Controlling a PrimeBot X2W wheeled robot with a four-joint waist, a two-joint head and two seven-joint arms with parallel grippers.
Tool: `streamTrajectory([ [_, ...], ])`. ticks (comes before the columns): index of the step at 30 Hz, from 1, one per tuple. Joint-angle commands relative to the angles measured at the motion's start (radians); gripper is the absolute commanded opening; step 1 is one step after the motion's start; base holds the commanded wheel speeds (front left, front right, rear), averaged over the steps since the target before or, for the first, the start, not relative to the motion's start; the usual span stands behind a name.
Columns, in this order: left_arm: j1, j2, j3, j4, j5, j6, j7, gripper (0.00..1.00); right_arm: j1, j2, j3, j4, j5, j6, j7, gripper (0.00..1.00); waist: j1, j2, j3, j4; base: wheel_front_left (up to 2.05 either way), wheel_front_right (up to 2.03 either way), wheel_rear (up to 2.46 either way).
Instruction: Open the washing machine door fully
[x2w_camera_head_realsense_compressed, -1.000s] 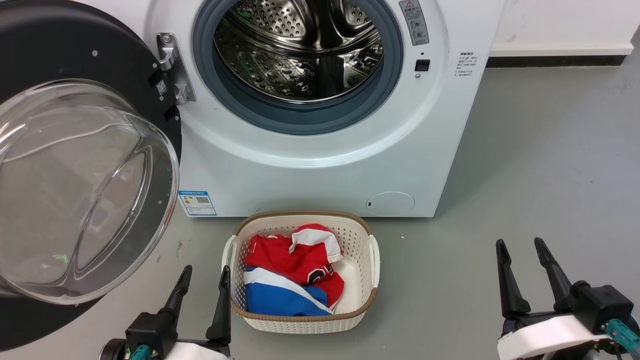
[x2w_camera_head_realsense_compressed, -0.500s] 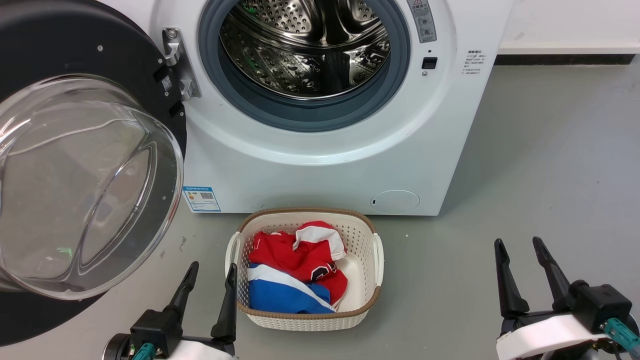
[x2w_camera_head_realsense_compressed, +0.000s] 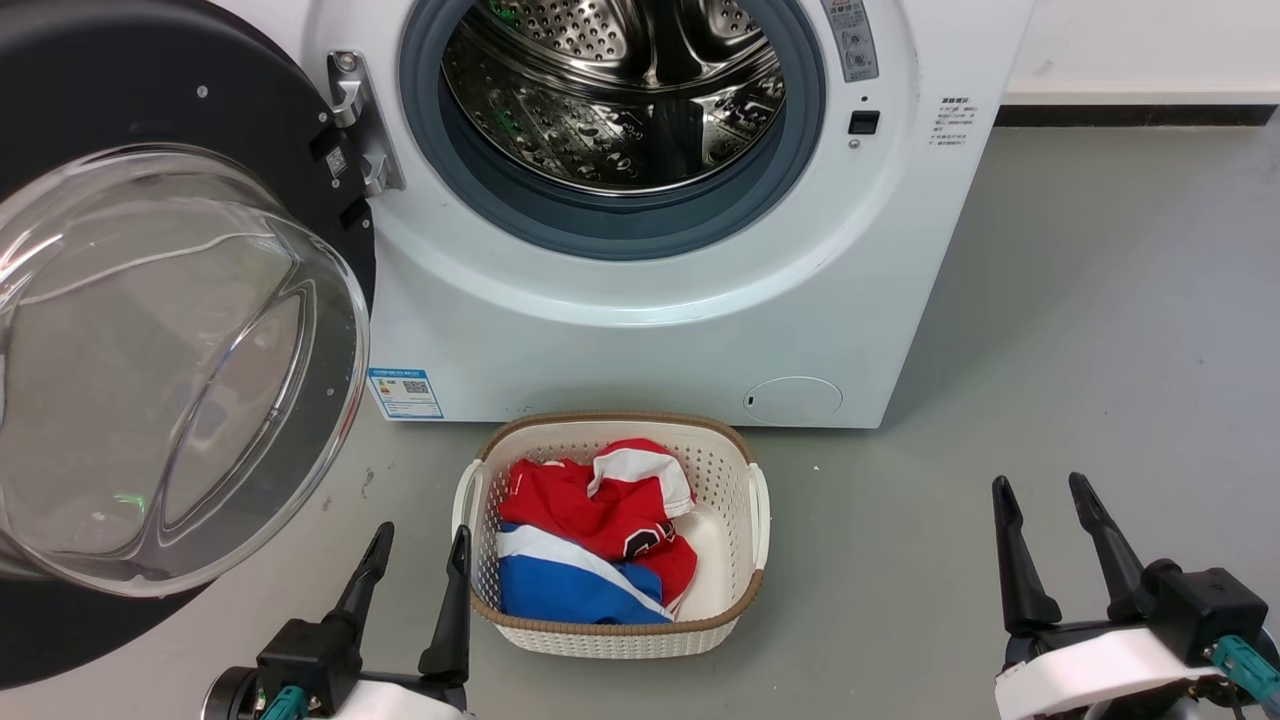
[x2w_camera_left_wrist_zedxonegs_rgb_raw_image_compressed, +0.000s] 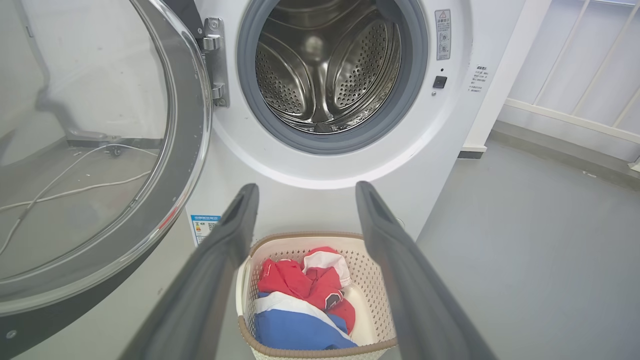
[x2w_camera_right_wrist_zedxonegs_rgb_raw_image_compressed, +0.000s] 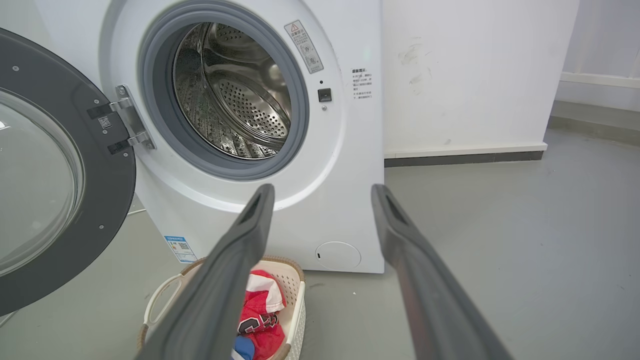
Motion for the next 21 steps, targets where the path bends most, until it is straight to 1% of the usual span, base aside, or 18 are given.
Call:
streamTrajectory([
  [1,-0.008,-0.001,0.003,0.002,0.003,-0.001,0.002,1.00,-0.004,0.003,0.000,-0.003,0.008,-0.001,-0.002,1.00,0.0000,-0.0001,0.001,0.000,0.00,0.00,0.00],
  [13,-0.010,-0.001,0.001,0.009,0.002,-0.002,0.002,1.00,-0.003,0.003,-0.002,0.000,0.013,-0.001,-0.002,1.00,0.0000,-0.0001,0.000,0.001,0.00,0.00,0.00],
  [14,-0.011,-0.001,-0.002,0.007,-0.001,-0.002,0.002,0.00,-0.003,0.003,-0.002,0.000,0.013,-0.001,-0.002,0.00,0.0000,-0.0001,0.000,0.002,0.00,0.00,0.00],
  [18,0.013,0.000,-0.008,0.038,-0.002,0.000,0.000,0.00,0.010,0.000,0.002,0.033,0.008,0.000,0.001,0.00,0.0000,-0.0001,0.000,0.002,0.00,0.00,0.00],
  [21,0.010,0.002,-0.007,0.034,-0.067,0.001,0.010,0.00,0.006,0.000,0.000,0.034,0.070,0.000,0.015,0.00,0.0000,-0.0001,-0.001,0.001,0.00,0.00,0.00],
])
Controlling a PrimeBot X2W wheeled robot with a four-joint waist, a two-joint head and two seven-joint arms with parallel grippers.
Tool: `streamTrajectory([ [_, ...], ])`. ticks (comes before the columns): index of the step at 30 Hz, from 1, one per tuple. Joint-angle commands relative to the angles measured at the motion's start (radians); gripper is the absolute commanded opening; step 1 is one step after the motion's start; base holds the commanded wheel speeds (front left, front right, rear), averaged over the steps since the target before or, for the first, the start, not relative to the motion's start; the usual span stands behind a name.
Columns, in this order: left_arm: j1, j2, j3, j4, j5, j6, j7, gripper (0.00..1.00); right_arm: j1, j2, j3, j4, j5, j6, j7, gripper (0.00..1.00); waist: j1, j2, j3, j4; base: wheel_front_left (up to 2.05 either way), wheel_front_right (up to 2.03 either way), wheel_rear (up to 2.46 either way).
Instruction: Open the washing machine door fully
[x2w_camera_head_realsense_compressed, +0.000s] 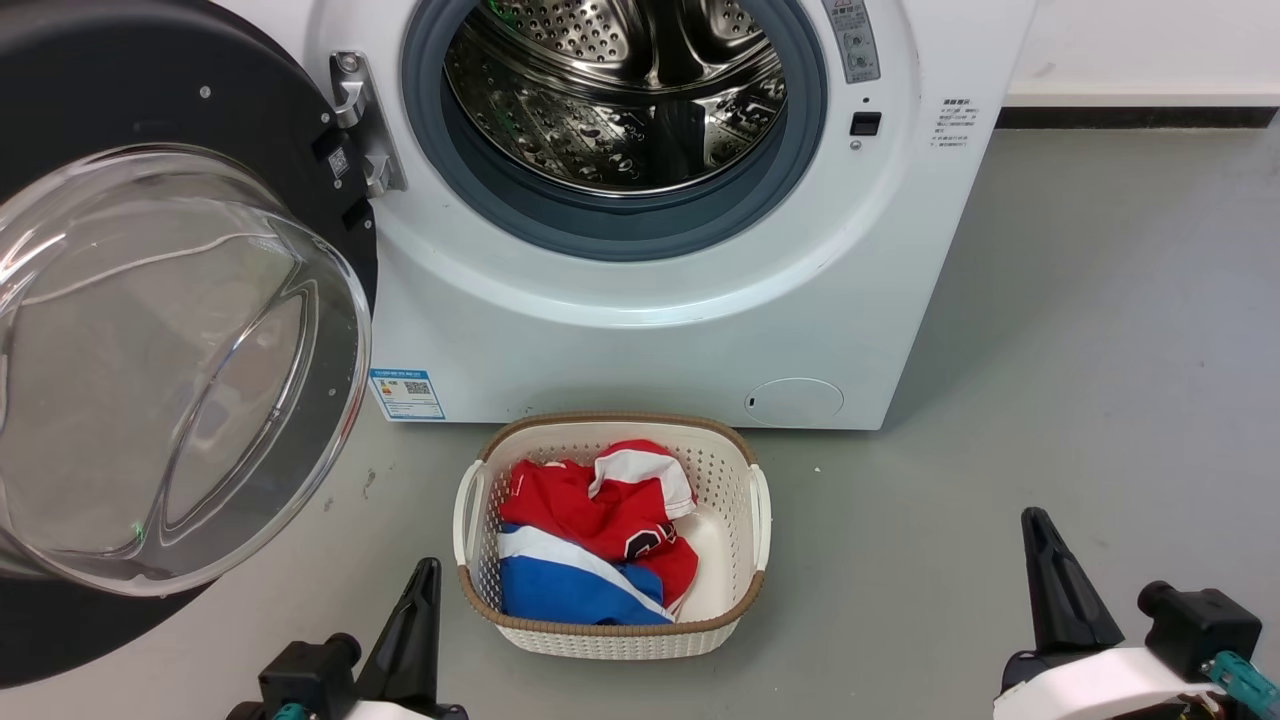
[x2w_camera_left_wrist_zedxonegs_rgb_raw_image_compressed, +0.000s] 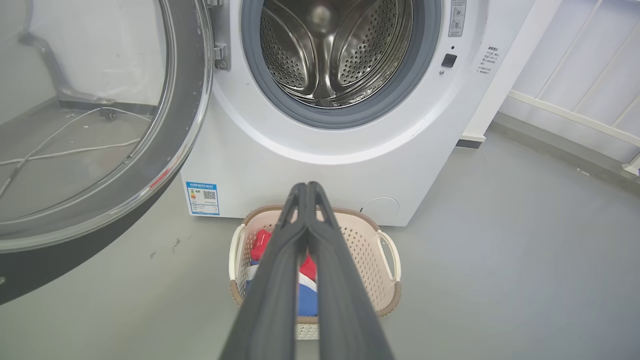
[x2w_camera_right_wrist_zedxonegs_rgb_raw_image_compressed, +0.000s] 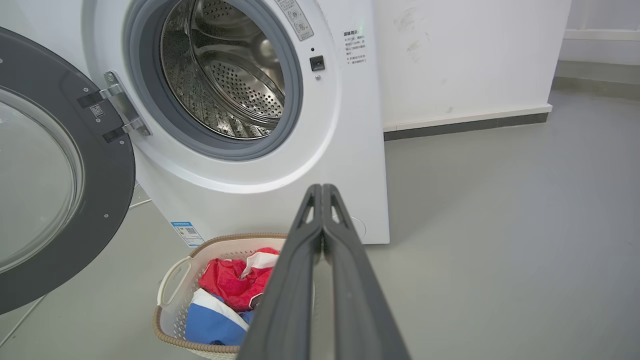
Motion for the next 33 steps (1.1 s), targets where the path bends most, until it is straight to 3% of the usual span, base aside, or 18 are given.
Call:
streamTrajectory([
  [1,-0.015,0.004,0.004,-0.017,-0.057,0.002,0.008,0.00,-0.016,-0.001,-0.003,-0.014,0.055,0.000,0.010,0.00,0.0000,-0.0001,0.000,0.000,0.00,0.00,0.00],
  [33,-0.086,0.029,0.033,0.017,-0.621,-0.001,0.123,0.00,-0.065,-0.009,-0.027,0.006,0.595,0.000,0.141,0.00,0.0000,-0.0001,-0.009,-0.004,0.00,0.00,0.00],
])
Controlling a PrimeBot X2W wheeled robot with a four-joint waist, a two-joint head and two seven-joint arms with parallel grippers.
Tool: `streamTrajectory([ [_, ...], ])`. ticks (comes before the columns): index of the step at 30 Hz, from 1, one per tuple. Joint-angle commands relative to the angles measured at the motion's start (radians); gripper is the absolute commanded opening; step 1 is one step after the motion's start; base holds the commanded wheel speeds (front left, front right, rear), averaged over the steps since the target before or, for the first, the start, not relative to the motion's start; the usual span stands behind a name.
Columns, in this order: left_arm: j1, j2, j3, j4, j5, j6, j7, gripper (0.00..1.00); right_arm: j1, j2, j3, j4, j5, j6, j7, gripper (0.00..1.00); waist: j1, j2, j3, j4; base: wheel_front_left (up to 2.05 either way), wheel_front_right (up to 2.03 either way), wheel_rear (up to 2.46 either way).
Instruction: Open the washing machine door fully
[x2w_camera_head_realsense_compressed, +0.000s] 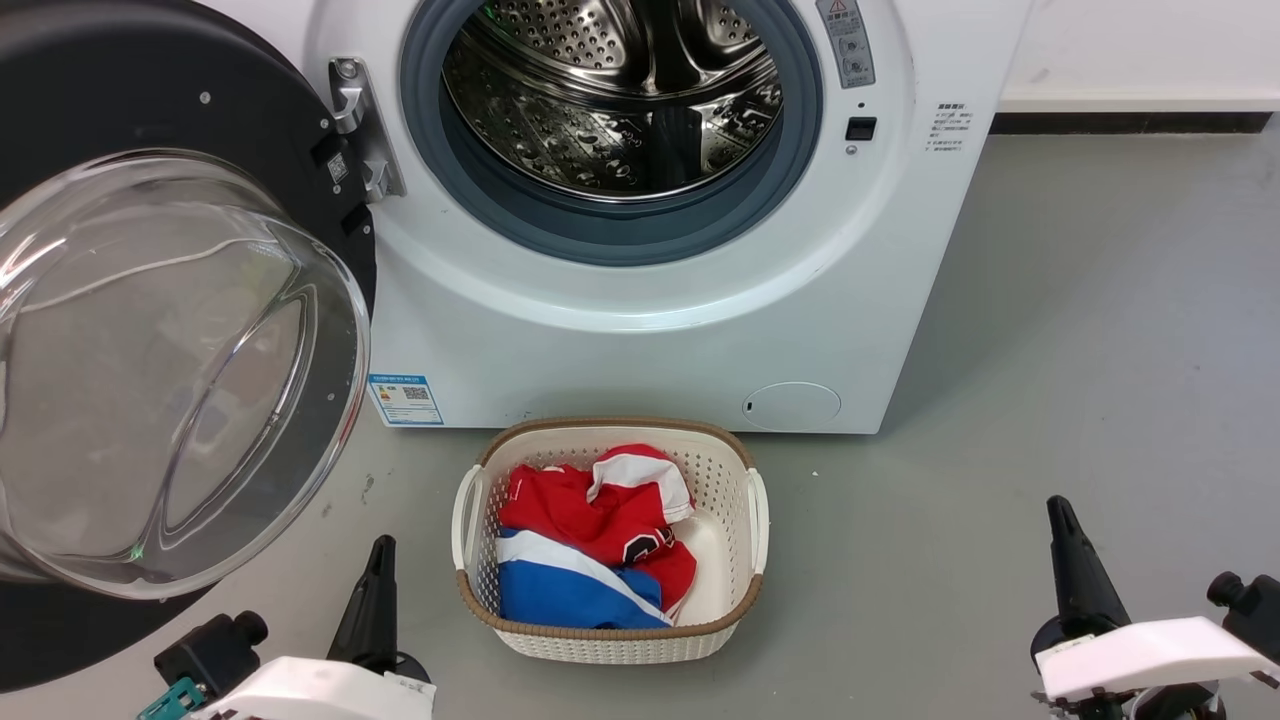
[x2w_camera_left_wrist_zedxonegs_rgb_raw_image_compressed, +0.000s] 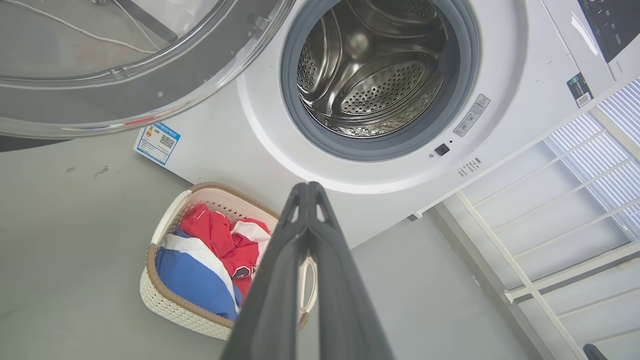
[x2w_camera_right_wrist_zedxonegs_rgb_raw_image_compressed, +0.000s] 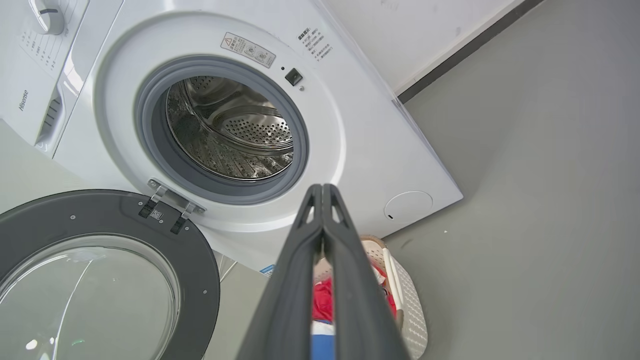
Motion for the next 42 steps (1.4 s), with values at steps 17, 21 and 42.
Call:
streamTrajectory([
  [17,-0.054,0.009,0.025,-0.001,-0.263,-0.001,0.062,0.00,-0.046,-0.007,-0.016,-0.001,0.258,0.000,0.066,0.00,0.0000,0.0000,-0.005,-0.002,0.00,0.00,0.00],
  [21,-0.058,0.010,0.030,0.002,-0.309,-0.001,0.073,0.00,-0.051,-0.007,-0.019,0.001,0.304,0.000,0.077,0.00,0.0000,0.0000,-0.006,-0.003,0.00,0.00,0.00],
  [42,-0.084,0.009,0.054,0.012,-0.513,-0.002,0.128,0.00,-0.069,-0.007,-0.032,0.009,0.505,0.000,0.131,0.00,0.0000,0.0000,-0.011,-0.006,0.00,0.00,0.00],
])
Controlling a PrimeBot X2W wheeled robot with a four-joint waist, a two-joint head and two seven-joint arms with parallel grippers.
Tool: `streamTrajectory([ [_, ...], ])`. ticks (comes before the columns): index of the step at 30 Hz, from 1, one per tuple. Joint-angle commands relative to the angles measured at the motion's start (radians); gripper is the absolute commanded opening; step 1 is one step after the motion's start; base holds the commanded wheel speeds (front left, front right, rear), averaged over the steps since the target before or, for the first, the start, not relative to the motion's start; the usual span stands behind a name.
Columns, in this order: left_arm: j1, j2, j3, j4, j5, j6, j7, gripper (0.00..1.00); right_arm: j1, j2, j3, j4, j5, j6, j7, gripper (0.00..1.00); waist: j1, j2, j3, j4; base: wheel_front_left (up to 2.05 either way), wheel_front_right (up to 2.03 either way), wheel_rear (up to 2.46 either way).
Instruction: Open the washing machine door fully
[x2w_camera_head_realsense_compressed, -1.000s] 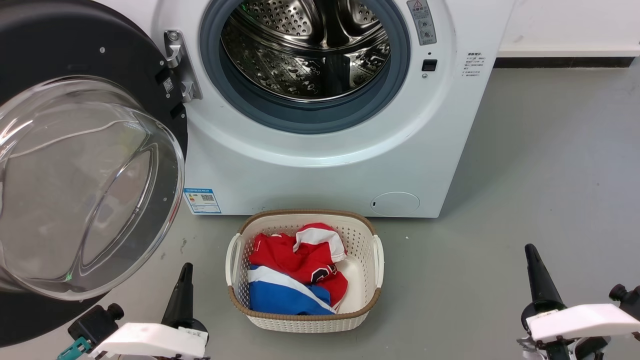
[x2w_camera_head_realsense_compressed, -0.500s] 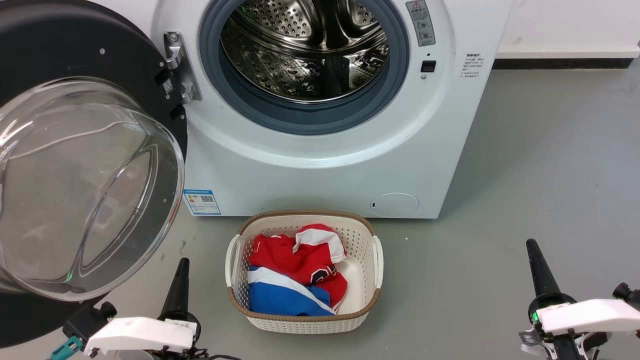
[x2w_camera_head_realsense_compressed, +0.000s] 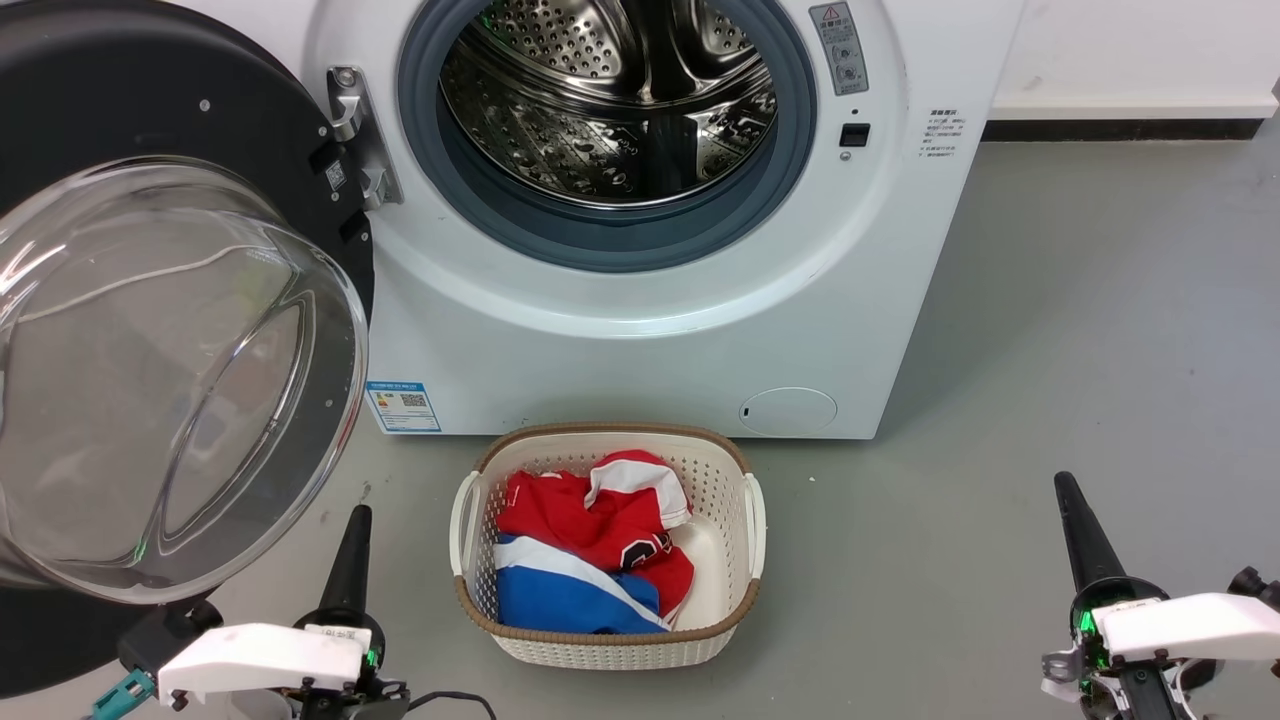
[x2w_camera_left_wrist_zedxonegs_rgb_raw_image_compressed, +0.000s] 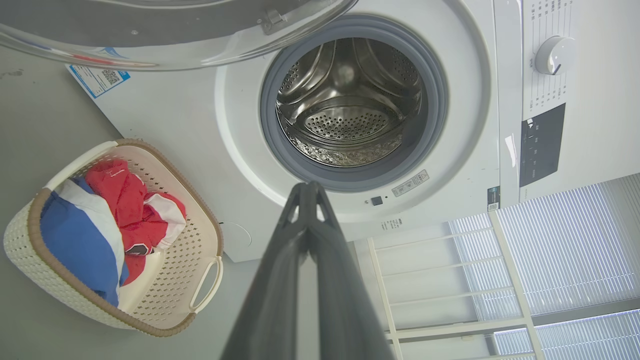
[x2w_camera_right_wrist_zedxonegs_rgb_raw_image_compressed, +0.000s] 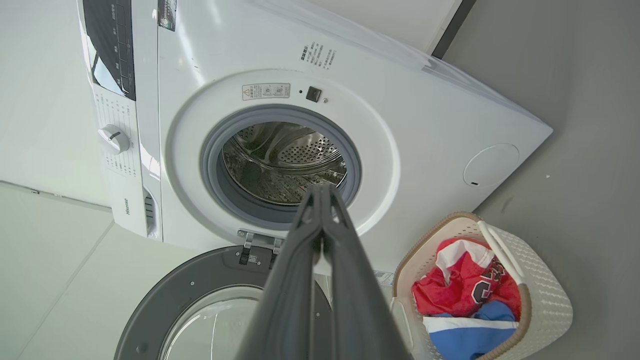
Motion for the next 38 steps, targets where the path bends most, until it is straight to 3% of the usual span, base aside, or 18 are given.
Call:
streamTrajectory([
  [1,-0.023,0.002,0.005,-0.004,-0.025,-0.002,0.008,0.00,-0.023,-0.005,-0.003,-0.003,0.026,0.000,0.006,0.00,0.0000,0.0000,0.000,0.000,0.00,0.00,0.00],
  [38,-0.059,-0.005,0.046,0.014,-0.314,-0.003,0.091,0.00,-0.044,-0.001,-0.024,0.010,0.317,0.000,0.086,0.00,0.0000,0.0000,-0.010,-0.005,0.00,0.00,0.00],
])
